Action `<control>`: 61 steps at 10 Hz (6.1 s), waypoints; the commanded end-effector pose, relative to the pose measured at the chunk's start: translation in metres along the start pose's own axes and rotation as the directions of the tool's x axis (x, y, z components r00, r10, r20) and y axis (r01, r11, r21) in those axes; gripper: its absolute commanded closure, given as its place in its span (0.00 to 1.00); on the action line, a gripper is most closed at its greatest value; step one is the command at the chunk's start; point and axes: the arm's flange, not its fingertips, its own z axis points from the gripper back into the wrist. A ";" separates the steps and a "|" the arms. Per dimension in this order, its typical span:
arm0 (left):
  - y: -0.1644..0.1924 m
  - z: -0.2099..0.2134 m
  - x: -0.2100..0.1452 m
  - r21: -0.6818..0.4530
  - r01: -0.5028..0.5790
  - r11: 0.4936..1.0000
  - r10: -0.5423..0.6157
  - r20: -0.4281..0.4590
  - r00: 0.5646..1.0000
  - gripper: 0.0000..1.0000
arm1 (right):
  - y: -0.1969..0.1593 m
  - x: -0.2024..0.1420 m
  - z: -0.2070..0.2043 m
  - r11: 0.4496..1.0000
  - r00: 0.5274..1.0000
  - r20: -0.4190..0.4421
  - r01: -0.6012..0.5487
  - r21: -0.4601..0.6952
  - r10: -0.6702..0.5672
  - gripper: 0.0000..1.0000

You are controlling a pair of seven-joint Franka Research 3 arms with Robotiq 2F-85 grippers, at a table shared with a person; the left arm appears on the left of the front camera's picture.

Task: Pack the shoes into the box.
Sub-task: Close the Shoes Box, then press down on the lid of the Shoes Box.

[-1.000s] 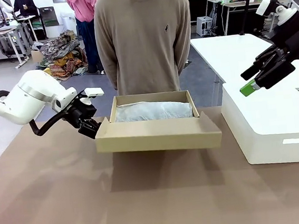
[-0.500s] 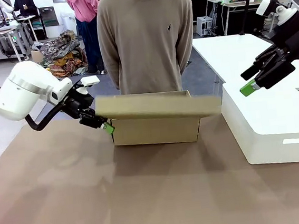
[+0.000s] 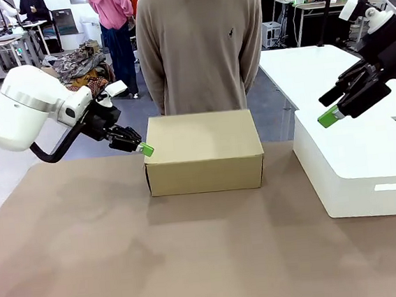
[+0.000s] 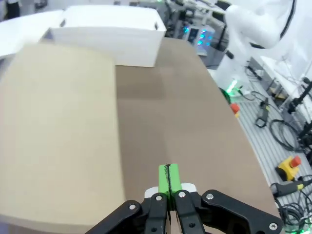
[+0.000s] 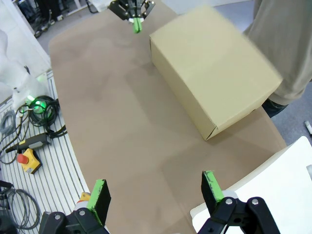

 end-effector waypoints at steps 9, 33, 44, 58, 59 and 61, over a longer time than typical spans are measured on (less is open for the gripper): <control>0.008 0.008 0.008 0.150 -0.019 0.989 0.024 -0.032 0.999 1.00 | 0.000 0.002 -0.001 1.000 1.000 0.026 -0.010 0.018 0.010 0.00; -0.142 0.016 0.076 0.610 -0.189 0.770 0.331 -0.127 0.935 0.00 | -0.072 0.177 -0.134 0.950 0.965 -0.168 0.151 -0.272 -0.201 1.00; -0.178 0.036 0.085 0.725 -0.225 0.651 0.352 -0.027 0.935 0.00 | -0.086 0.224 -0.205 0.823 0.878 -0.118 0.377 -0.425 -0.463 1.00; -0.175 0.068 0.091 0.749 -0.166 0.642 0.318 -0.063 0.946 0.00 | -0.168 0.198 -0.348 0.701 0.769 -0.099 0.512 -0.496 -0.631 1.00; -0.175 0.068 0.091 0.749 -0.166 0.642 0.318 -0.063 0.946 0.00 | -0.172 0.193 -0.357 0.698 0.759 -0.112 0.516 -0.496 -0.641 1.00; -0.175 0.068 0.091 0.749 -0.166 0.642 0.318 -0.063 0.946 0.00 | -0.175 0.183 -0.372 0.698 0.743 -0.142 0.522 -0.491 -0.655 1.00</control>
